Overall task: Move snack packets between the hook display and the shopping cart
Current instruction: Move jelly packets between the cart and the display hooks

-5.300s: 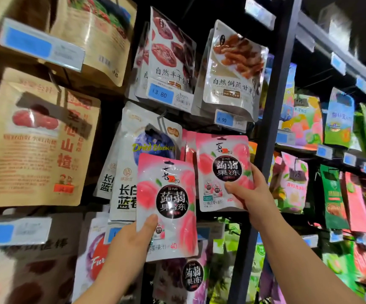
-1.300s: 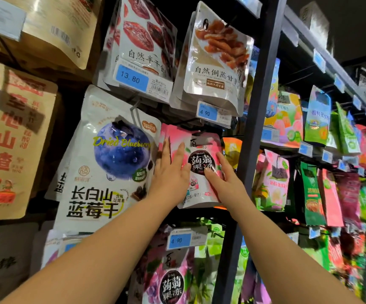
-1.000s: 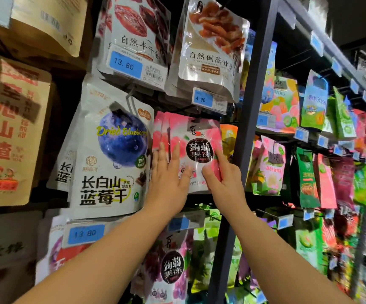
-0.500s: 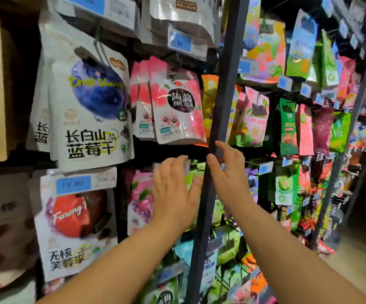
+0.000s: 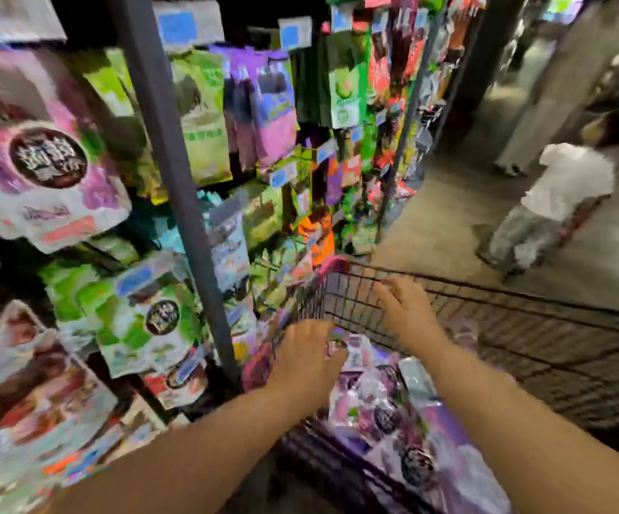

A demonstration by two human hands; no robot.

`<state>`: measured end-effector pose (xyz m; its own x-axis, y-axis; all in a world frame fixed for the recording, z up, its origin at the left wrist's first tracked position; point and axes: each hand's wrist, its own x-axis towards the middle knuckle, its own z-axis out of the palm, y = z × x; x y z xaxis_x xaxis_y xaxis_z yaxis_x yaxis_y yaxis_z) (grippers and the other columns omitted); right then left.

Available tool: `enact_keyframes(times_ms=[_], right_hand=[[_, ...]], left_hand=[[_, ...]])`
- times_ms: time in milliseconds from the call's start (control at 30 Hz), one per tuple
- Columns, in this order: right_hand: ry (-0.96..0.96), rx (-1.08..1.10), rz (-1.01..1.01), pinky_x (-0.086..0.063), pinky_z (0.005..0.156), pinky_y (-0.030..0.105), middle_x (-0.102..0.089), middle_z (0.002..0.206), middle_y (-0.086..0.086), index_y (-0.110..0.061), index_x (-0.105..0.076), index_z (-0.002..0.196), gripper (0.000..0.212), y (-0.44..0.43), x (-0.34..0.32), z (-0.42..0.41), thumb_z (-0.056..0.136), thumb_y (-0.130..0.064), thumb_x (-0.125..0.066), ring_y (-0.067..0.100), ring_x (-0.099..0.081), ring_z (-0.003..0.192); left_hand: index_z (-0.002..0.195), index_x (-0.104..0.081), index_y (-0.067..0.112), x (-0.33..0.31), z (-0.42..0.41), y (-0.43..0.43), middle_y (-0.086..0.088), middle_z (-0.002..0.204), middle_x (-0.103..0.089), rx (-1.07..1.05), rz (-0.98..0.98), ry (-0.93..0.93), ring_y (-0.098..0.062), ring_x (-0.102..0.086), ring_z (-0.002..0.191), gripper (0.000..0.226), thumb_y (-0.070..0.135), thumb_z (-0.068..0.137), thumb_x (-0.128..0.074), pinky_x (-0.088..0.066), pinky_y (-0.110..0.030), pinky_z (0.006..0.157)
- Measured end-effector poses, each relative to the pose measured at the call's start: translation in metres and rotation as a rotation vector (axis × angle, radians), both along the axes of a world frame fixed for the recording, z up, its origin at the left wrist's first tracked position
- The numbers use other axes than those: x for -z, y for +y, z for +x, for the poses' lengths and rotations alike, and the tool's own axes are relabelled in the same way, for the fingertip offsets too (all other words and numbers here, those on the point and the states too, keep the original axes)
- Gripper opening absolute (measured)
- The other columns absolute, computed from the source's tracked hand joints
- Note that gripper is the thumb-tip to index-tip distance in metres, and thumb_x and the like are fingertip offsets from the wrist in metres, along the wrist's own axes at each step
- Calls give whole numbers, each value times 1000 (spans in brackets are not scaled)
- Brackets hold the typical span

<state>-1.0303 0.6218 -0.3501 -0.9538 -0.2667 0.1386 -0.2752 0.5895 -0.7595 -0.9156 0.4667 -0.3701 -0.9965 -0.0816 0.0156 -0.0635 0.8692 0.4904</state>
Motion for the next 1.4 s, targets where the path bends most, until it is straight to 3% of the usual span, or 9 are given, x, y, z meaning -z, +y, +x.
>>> enact_keyframes(times_ms=[133,267,433,600,700,833,967,1167,1400], right_hand=[[-281,115,112,-43,70,36,-60,80,14,-10,-61,84,44,75,64,30,87,-51,-46,28,-58,79],[-472,121,168,-39,72,37,-59,110,35,14,-57,111,41,123,99,54,102,-24,-47,44,-57,105],[-661,89,325,-40,96,33,-55,136,12,-12,-50,136,50,164,127,78,101,-46,-38,27,-54,118],[-808,42,405,-40,95,32,-48,145,11,-15,-36,149,56,183,144,84,102,-46,-37,26,-53,119],[-834,-24,462,-38,92,29,-55,131,10,-14,-41,146,54,182,154,89,102,-45,-40,24,-53,113],[-848,-213,585,-37,101,29,-52,141,10,-15,-50,139,49,172,168,93,102,-46,-40,25,-51,125],[-904,-346,647,-48,88,29,-69,111,5,-20,-59,127,38,164,180,90,101,-44,-46,14,-59,82],[-851,-475,862,-45,92,28,-66,122,5,-14,-68,119,31,171,211,96,97,-31,-53,25,-58,113],[-847,-411,983,-37,72,25,-64,93,3,-22,-63,97,12,183,249,106,90,-31,-63,26,-59,95]], left_hand=[[129,-47,12,52,10,41,-9,120,-48,222,-90,-193,-29,-43,112,85,61,74,-6,-37,-40,96],[118,-57,11,72,7,56,-11,115,-56,271,-85,-305,-30,-50,109,45,45,98,-36,-43,-39,90],[129,-54,33,75,4,67,-2,127,-60,415,-268,-556,-25,-54,115,48,57,98,-27,-43,-35,88],[138,-44,37,74,3,70,0,144,-46,500,-319,-693,-25,-41,131,47,56,99,-26,-34,-37,100],[134,-47,38,83,7,68,3,141,-50,477,-306,-690,-24,-45,127,48,61,96,-27,-38,-38,97],[129,-47,44,90,11,65,6,135,-55,464,-323,-655,-24,-50,122,48,66,93,-24,-44,-39,92],[129,-48,44,86,11,67,5,131,-58,477,-337,-660,-24,-54,116,49,66,94,-23,-45,-37,91],[123,-53,45,88,10,67,7,119,-64,451,-362,-619,-21,-57,110,51,69,92,-21,-42,-33,80],[111,-57,47,93,8,67,11,103,-66,361,-314,-642,-16,-60,97,49,74,88,-23,-43,-29,69]])
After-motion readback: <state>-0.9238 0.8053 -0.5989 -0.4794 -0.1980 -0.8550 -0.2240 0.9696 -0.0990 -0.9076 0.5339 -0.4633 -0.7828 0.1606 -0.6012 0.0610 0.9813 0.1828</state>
